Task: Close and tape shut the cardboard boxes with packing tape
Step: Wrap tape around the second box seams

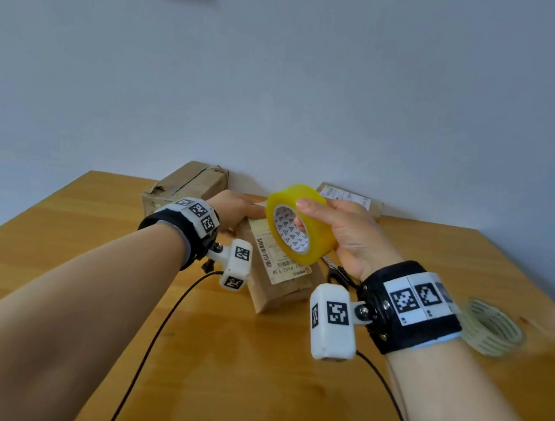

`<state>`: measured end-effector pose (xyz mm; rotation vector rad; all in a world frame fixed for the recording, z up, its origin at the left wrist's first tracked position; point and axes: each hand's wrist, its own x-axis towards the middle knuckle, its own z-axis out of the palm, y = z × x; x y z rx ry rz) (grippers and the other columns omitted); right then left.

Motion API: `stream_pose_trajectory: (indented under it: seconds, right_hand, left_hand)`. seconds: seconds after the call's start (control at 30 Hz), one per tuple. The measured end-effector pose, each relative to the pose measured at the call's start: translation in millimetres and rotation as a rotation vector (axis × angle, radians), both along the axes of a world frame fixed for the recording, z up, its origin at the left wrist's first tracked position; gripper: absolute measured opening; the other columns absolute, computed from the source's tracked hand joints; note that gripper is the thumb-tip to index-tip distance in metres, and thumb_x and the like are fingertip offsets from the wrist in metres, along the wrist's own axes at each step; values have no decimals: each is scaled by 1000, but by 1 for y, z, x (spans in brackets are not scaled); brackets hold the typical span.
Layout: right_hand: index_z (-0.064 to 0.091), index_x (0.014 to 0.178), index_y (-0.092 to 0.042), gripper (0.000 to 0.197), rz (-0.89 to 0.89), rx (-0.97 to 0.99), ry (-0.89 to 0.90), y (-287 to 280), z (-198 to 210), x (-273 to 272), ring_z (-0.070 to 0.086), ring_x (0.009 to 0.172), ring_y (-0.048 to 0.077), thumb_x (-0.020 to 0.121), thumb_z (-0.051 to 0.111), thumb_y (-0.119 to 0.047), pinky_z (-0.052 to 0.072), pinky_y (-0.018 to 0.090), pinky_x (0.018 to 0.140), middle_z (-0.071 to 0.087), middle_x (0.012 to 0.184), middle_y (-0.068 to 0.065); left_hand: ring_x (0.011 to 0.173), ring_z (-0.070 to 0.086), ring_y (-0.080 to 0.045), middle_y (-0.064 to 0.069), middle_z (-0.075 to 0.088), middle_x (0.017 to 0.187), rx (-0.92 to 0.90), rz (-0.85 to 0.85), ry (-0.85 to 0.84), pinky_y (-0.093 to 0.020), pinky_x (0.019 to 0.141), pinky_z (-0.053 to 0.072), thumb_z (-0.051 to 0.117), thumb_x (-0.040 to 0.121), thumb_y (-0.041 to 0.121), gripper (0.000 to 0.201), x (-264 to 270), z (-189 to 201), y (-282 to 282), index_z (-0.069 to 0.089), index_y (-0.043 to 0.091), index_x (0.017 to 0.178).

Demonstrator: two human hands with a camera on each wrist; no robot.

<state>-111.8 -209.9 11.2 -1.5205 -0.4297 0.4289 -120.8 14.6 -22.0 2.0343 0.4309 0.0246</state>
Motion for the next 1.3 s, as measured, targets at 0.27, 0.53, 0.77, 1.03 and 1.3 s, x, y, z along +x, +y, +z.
stream_pose_trajectory:
  seconds: [0.27,0.53,0.77,1.03,1.3]
  right_hand:
    - [74,104,-5,51,14,-29,-5,28,-12,18,75,101,31,62,87,-33,56,52,99,79,103,14]
    - [67,124,-6,40,15,-100,-13,31,-36,29,74,104,25,87,79,-15,59,40,87,78,110,8]
    - [71,119,-10,40,15,-157,-62,31,-33,22,75,103,26,83,84,-23,56,53,98,79,108,7]
    - [77,93,-9,29,-92,-254,-153,24,-7,0,78,84,21,81,85,-34,62,44,86,80,87,5]
    - [77,96,-8,50,-89,-445,-178,-6,3,-17,74,68,13,75,84,-53,59,34,72,79,79,2]
  left_hand:
    - [58,57,-4,7,68,71,474,-177,-140,-17,54,42,64,94,34,19,0,-7,7,68,33,75]
    - [92,63,-14,1,65,109,380,-321,31,-25,80,52,54,99,13,29,-6,-9,7,61,17,127]
    - [138,40,-19,5,46,146,250,-288,91,-40,114,33,78,83,20,83,-15,-16,3,30,29,151]
    - [145,30,-18,8,33,157,304,-280,163,-37,114,26,71,90,20,83,-19,-9,-6,21,32,155]
    - [138,40,-22,5,43,152,410,-274,236,-39,113,29,66,93,28,76,-20,-7,-15,23,37,155]
